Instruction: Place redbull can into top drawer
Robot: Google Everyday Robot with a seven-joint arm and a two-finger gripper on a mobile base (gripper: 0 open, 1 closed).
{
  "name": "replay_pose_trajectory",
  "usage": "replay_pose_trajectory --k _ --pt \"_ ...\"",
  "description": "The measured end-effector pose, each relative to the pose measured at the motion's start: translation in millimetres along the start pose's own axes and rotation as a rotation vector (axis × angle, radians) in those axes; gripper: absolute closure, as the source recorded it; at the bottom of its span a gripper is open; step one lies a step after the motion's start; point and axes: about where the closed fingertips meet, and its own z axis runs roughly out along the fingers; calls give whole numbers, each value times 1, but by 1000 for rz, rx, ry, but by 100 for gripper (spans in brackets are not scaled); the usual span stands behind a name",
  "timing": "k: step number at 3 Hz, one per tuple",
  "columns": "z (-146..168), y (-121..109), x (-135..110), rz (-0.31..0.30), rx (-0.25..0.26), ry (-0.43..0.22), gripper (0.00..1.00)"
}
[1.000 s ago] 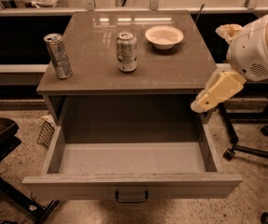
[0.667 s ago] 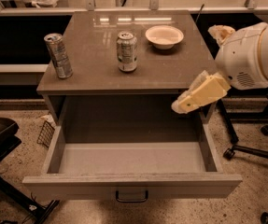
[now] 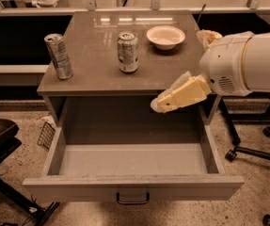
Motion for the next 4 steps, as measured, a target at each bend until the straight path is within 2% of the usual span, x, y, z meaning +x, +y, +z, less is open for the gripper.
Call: replay_pose_trajectory --k 2,3,4 --pt "8 2 -3 3 6 -13 0" --pt "58 18 -12 28 -21 -86 0" --pt "115 23 -43 64 -27 -223 0"
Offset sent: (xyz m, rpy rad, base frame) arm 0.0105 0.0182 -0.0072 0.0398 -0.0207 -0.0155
